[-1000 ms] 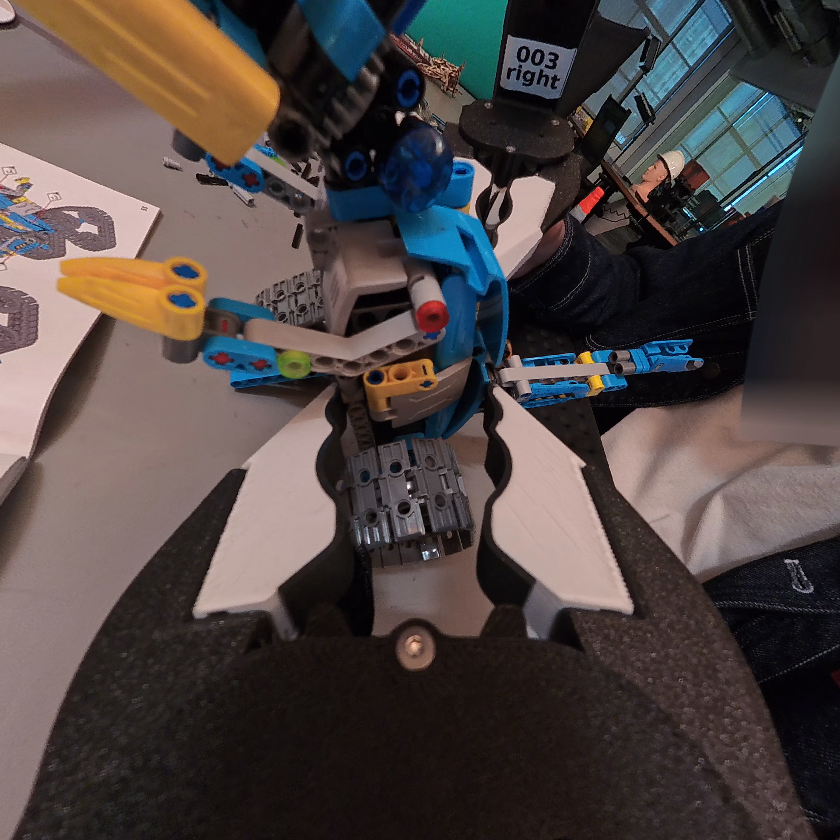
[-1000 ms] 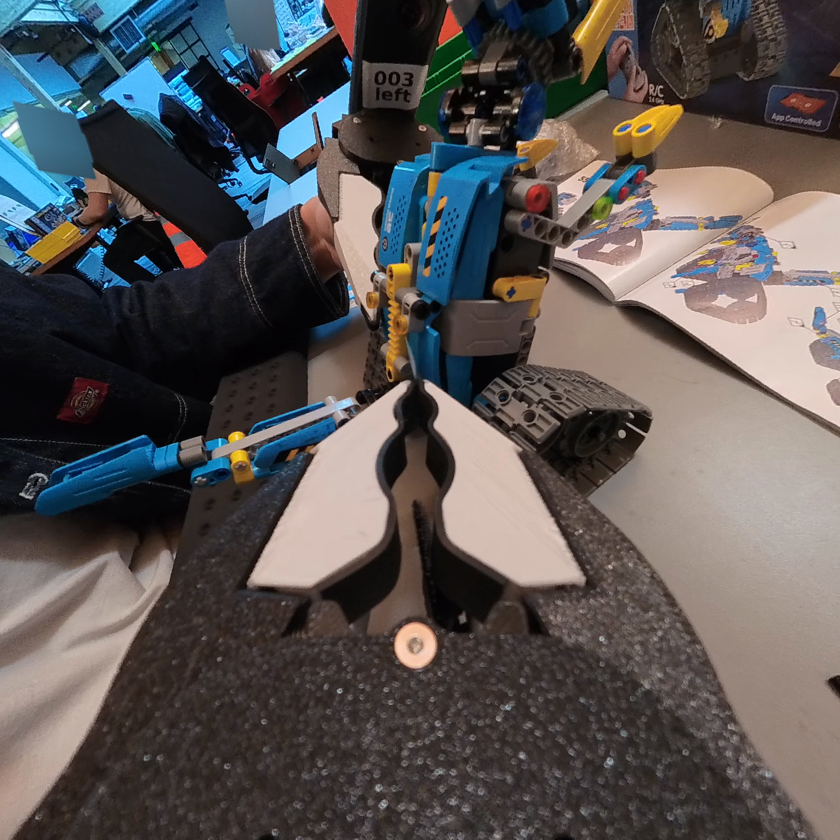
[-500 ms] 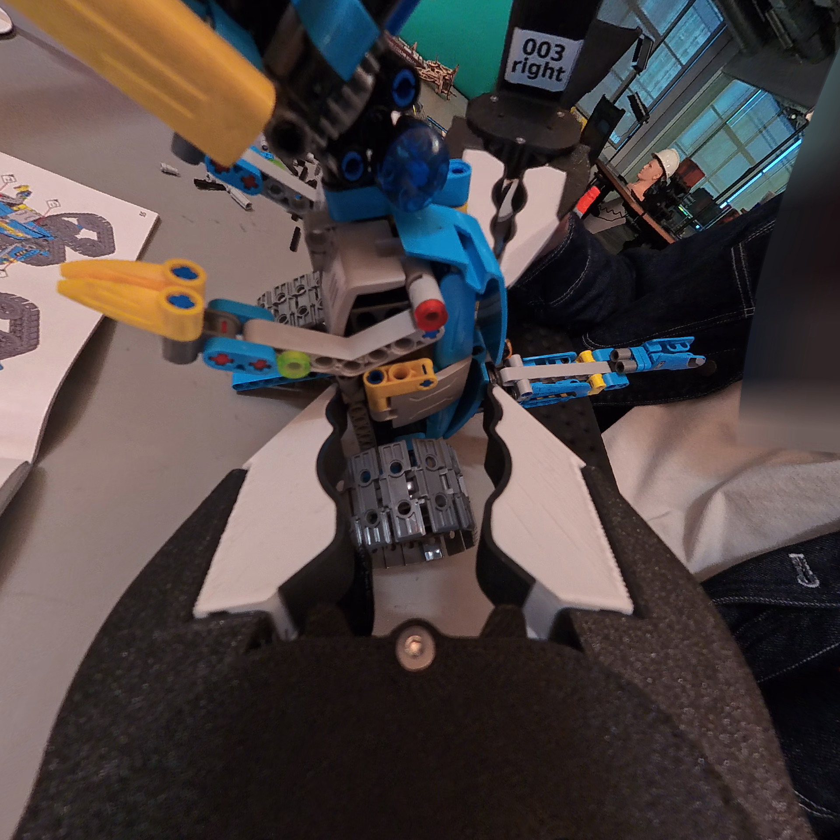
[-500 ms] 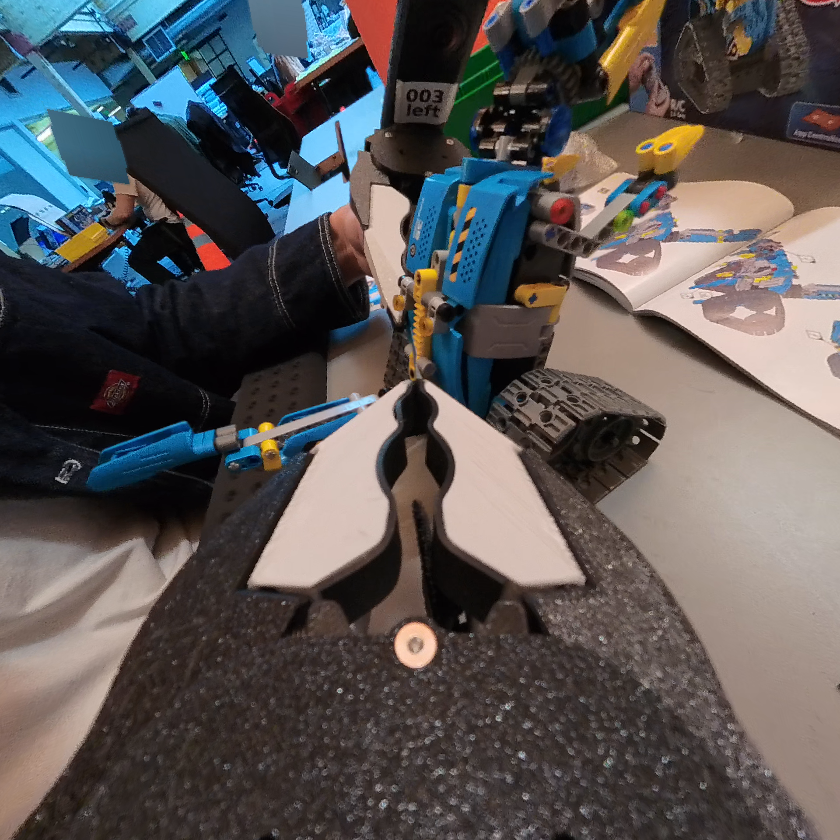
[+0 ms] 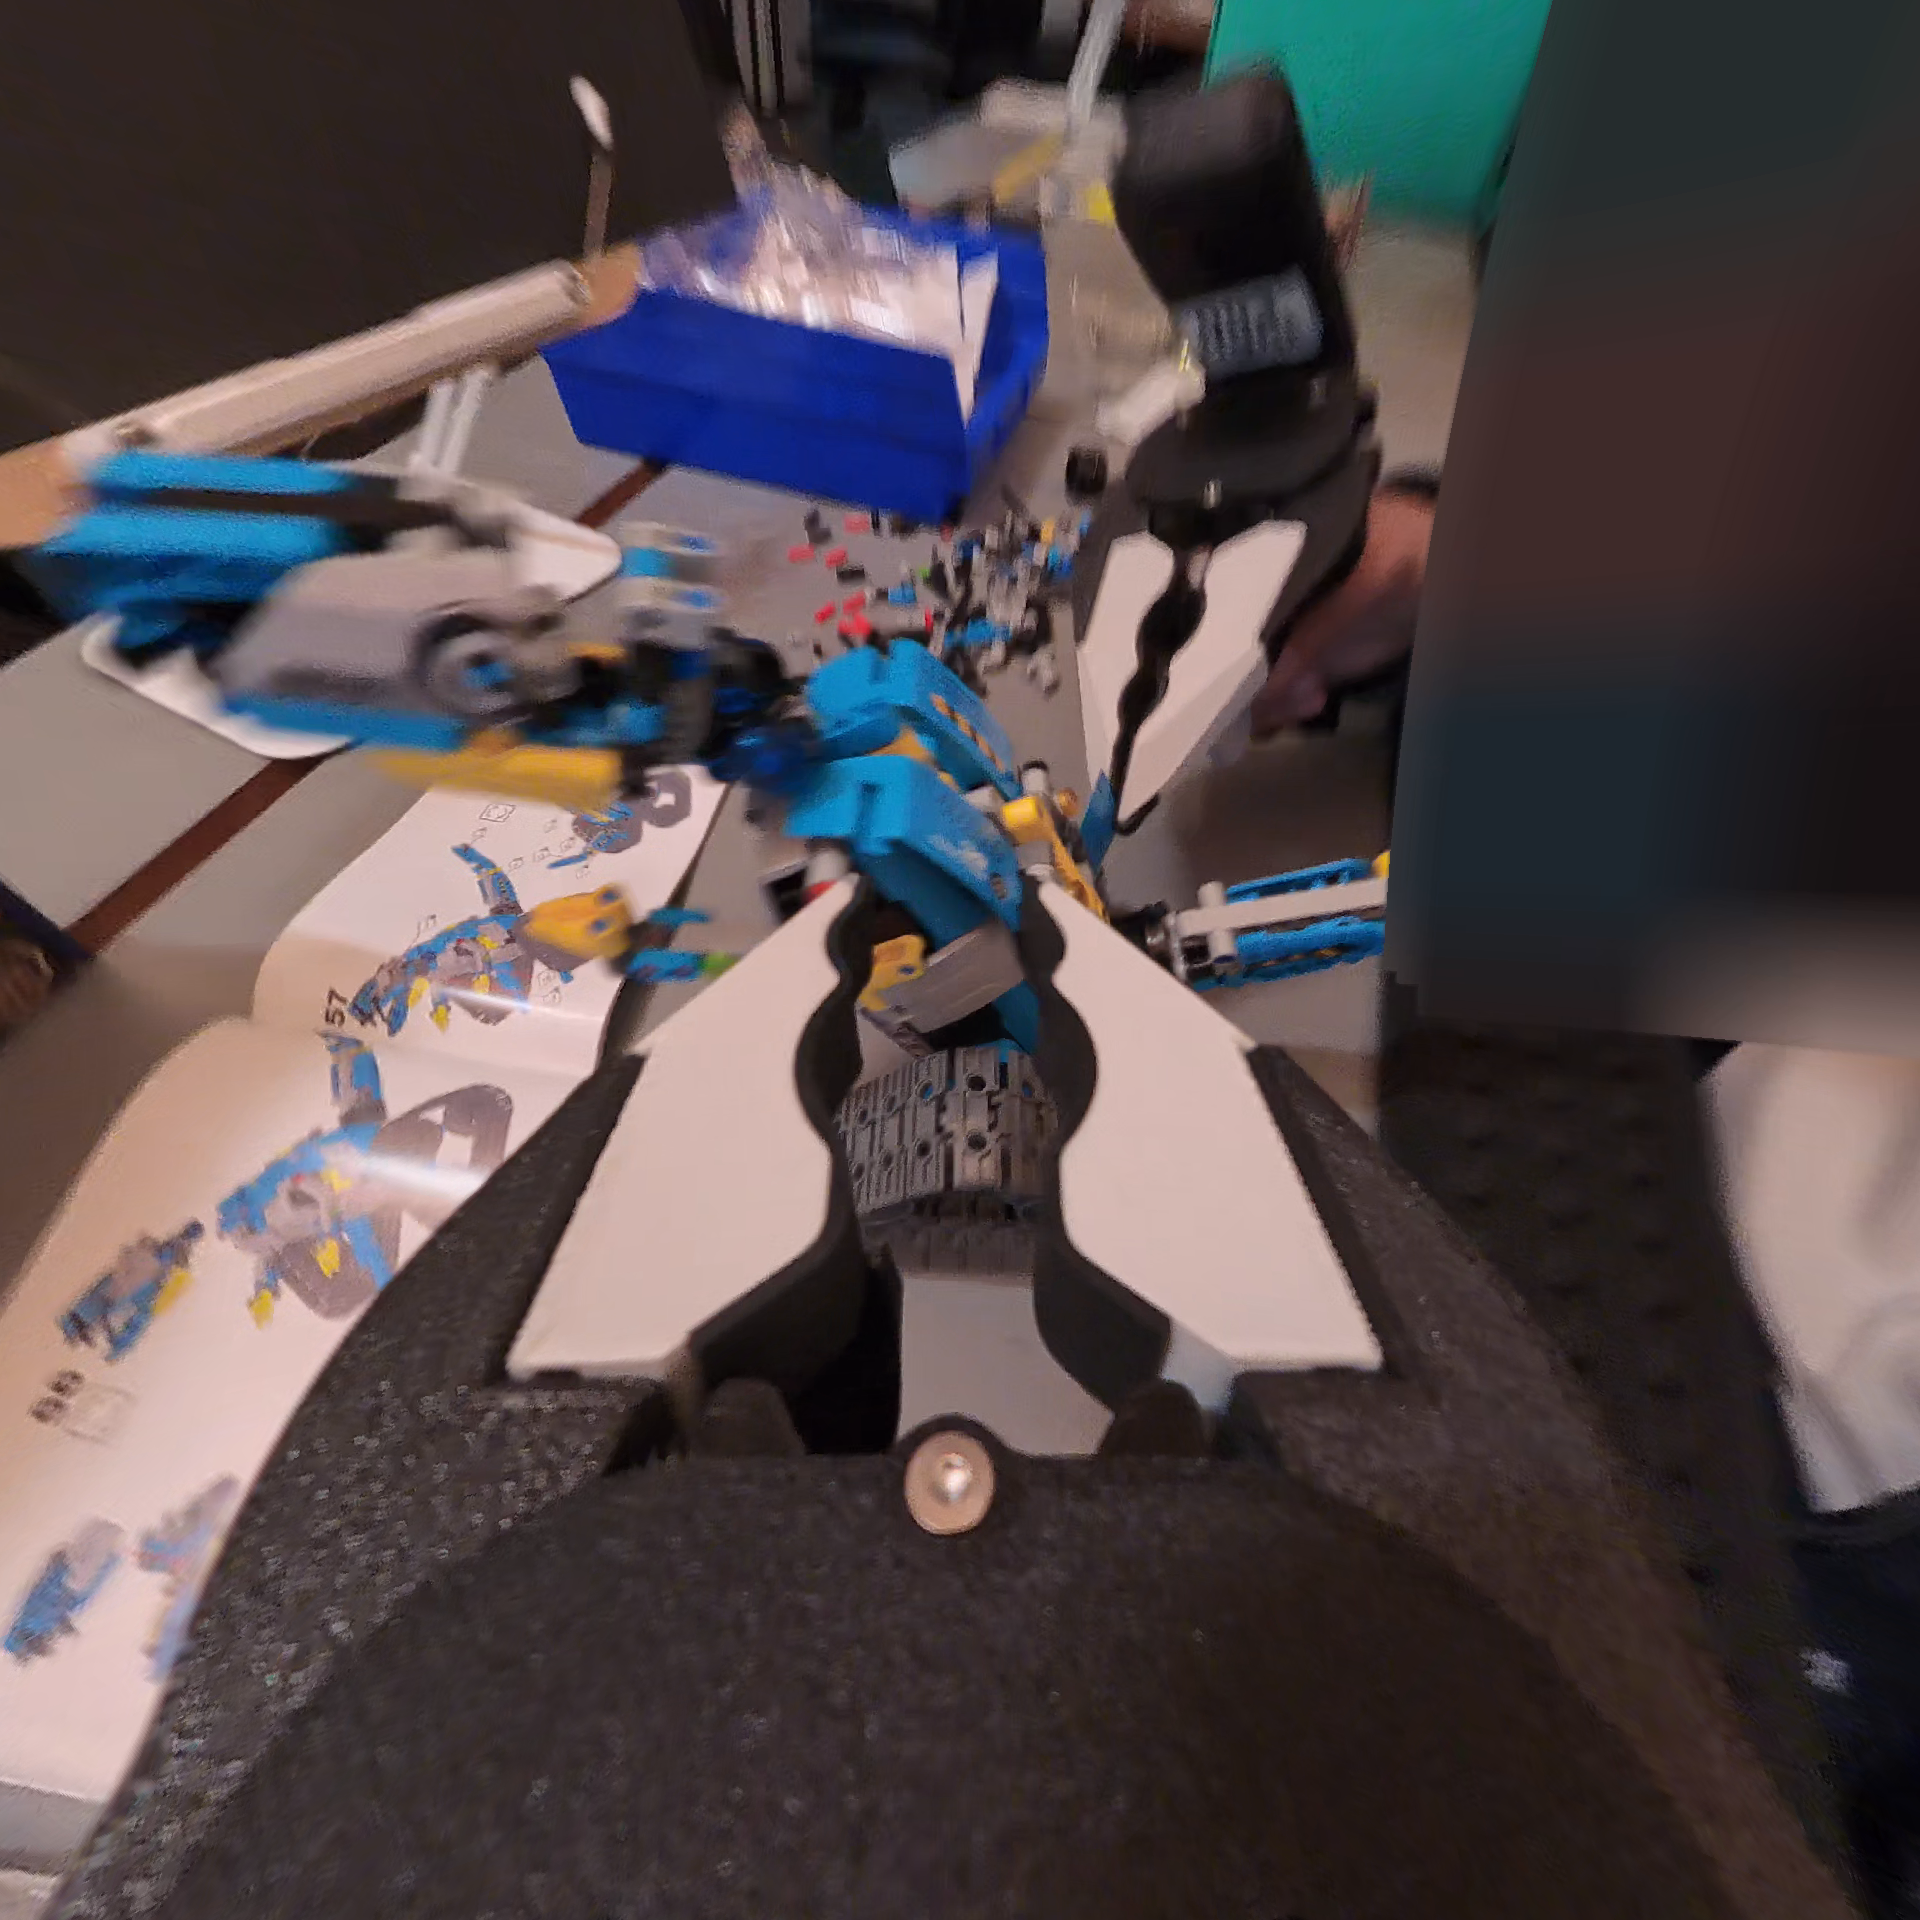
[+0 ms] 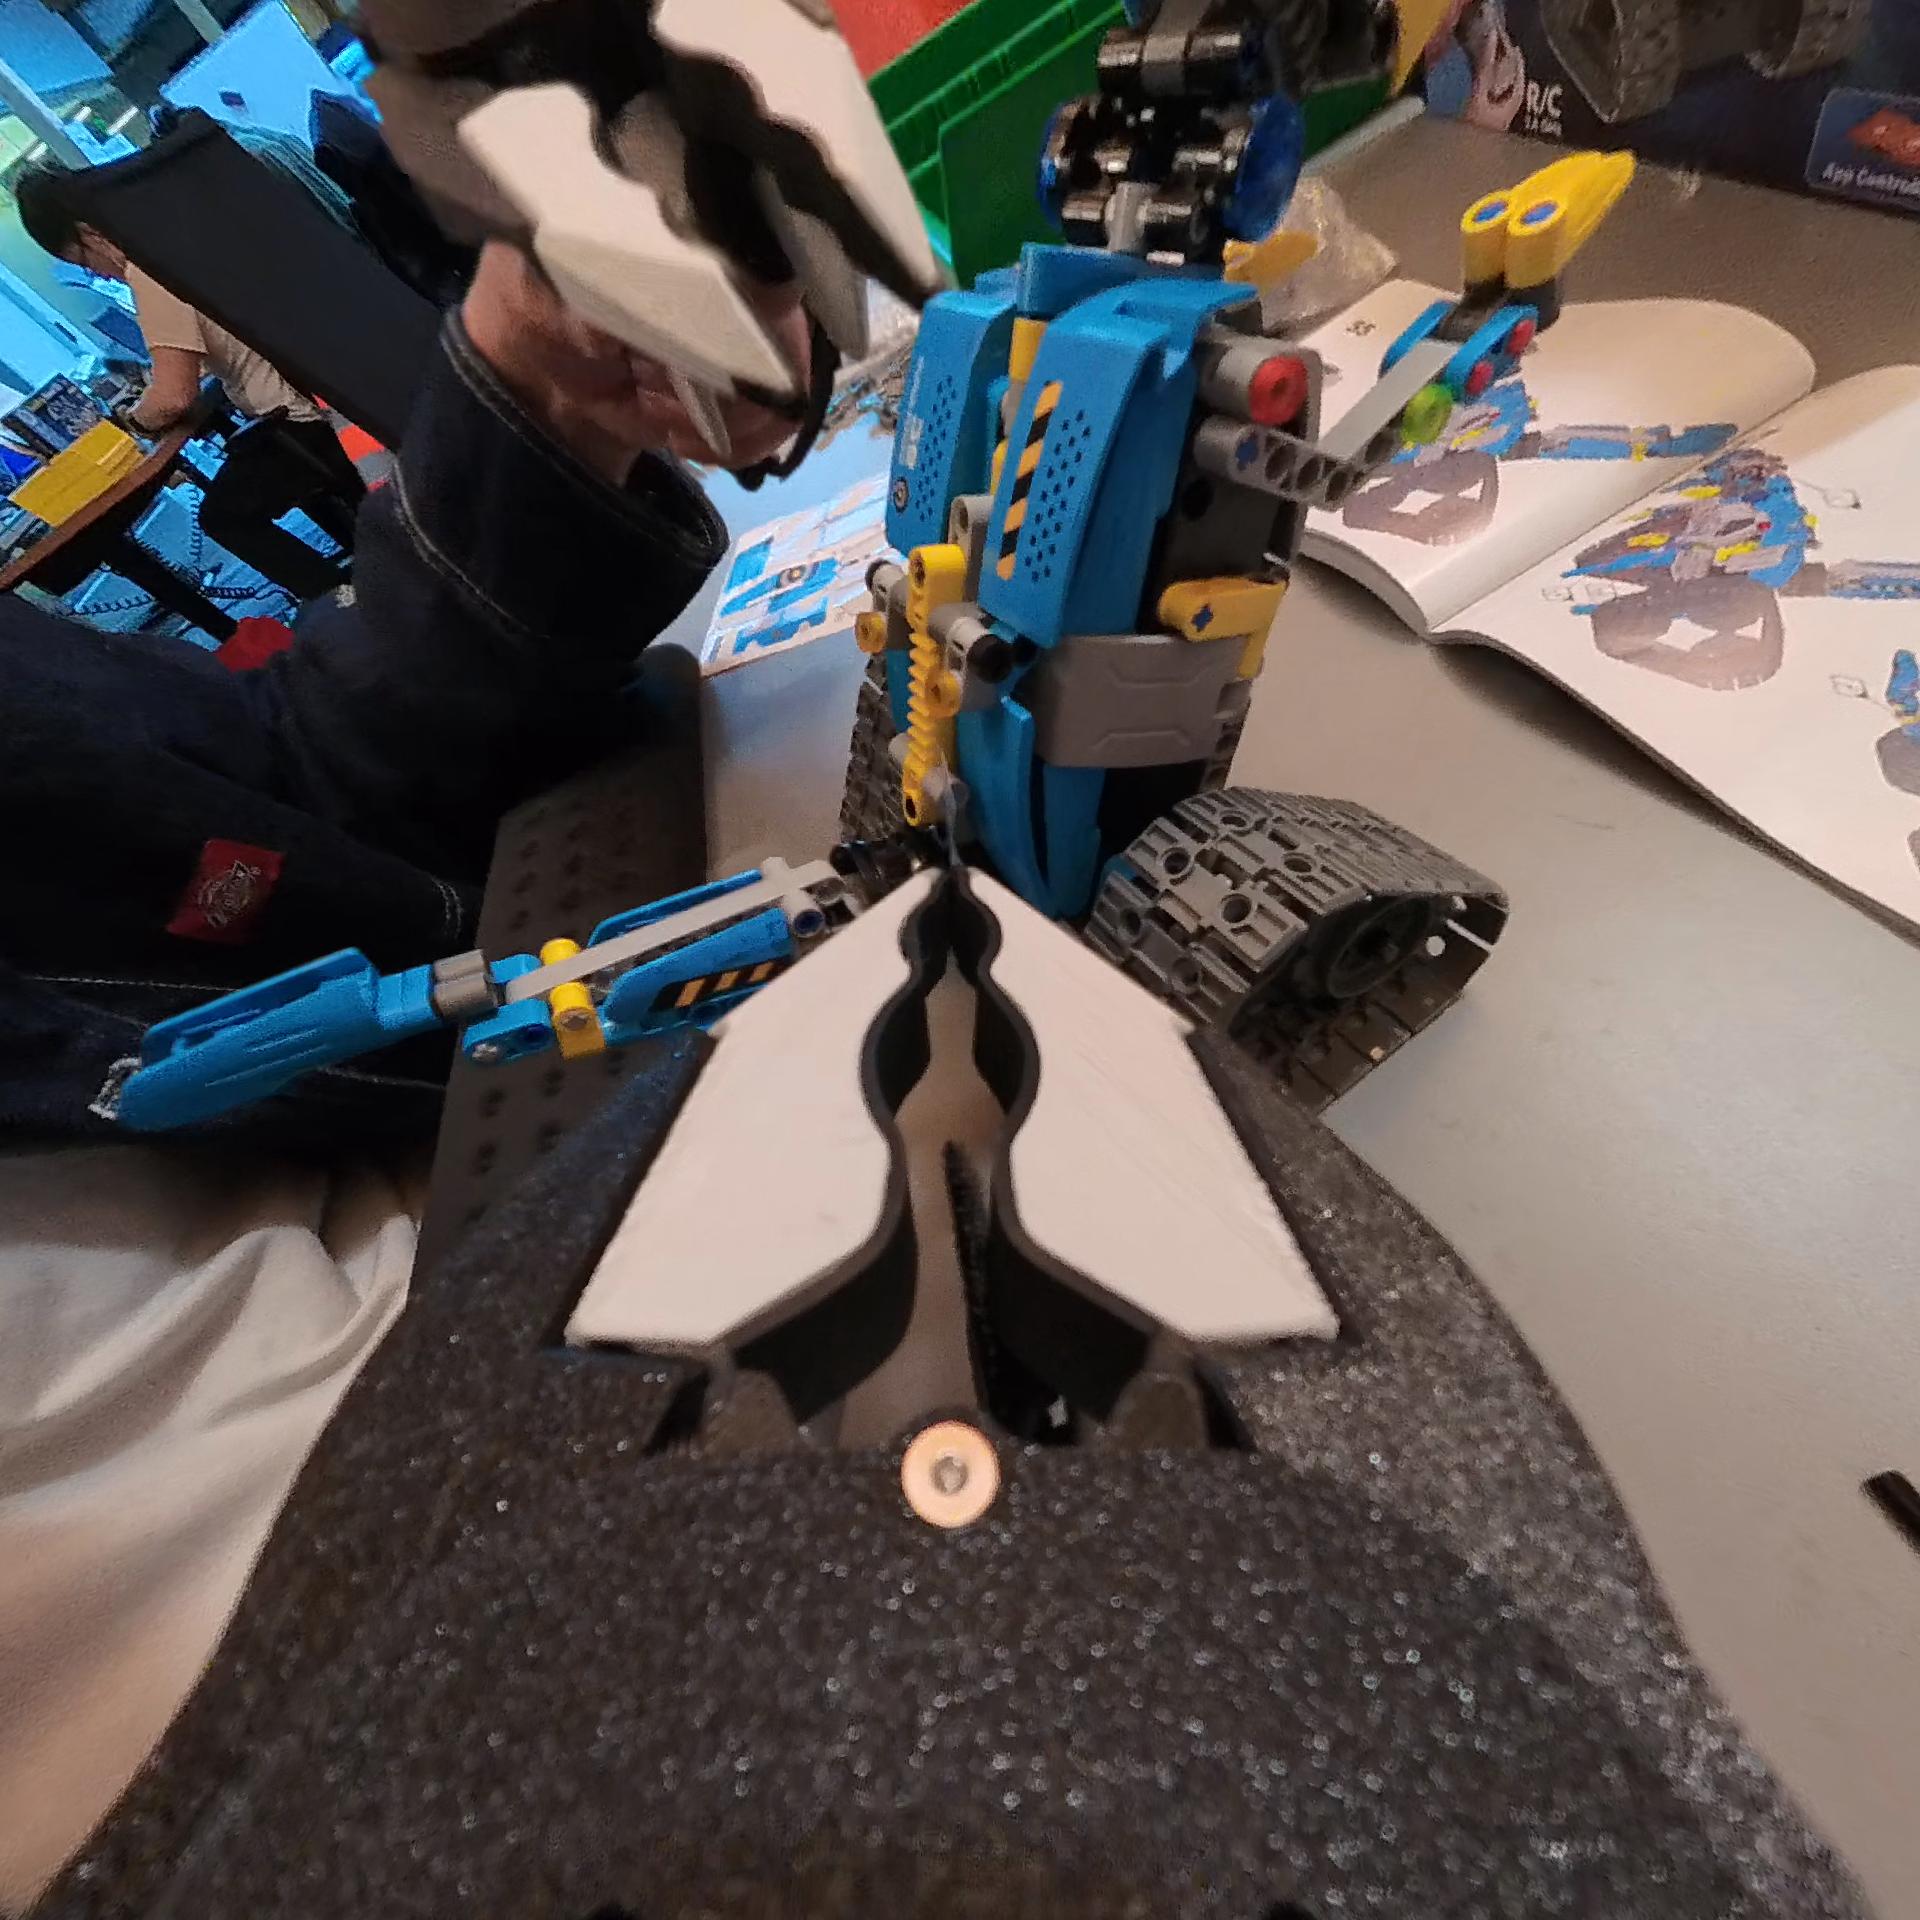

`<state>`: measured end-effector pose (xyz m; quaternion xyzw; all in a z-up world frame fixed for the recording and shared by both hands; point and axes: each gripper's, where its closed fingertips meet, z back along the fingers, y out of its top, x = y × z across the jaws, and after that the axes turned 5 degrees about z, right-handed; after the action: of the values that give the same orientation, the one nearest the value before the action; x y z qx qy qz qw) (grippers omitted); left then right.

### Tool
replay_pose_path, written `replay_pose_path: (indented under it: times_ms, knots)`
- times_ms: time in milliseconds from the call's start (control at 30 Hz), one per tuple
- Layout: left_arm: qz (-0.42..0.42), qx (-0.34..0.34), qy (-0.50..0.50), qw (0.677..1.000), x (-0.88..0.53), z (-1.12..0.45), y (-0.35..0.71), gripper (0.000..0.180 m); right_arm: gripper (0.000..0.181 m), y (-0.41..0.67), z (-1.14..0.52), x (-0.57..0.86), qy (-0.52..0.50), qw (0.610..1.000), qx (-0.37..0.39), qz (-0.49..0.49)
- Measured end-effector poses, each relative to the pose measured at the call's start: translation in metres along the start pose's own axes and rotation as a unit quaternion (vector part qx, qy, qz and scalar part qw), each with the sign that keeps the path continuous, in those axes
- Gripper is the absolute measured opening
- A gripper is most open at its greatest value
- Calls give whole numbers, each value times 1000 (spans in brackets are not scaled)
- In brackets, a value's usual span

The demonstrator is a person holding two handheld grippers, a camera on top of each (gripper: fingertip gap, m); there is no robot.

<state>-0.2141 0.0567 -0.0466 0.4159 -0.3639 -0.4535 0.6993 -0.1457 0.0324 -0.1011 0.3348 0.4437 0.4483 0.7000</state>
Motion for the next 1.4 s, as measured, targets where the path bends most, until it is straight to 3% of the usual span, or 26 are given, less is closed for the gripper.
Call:
replay_pose_path:
  times_ms: [67, 267, 800, 1000, 1400]
  knots:
    - [-17, -23, -3, 1000, 9, -14, -6, 26, 0, -2, 0, 1, -2, 1000, -4, -4]
    - [-28, -9, -4, 1000, 13, -12, -4, 25, 0, -1, 1, 1, -5, 1000, -8, 0]
    - [9, 23, -53, 998, 18, -3, -2, 26, 0, 0, -1, 2, -7, 1000, -6, -1]
    - [13, -2, -82, 997, 28, -6, -14, 26, 0, 2, -1, 7, -17, 1000, -1, 1]
    - [15, -46, -66, 997, 25, -23, -32, 26, 0, 1, -3, -1, -46, 991, -20, 126]
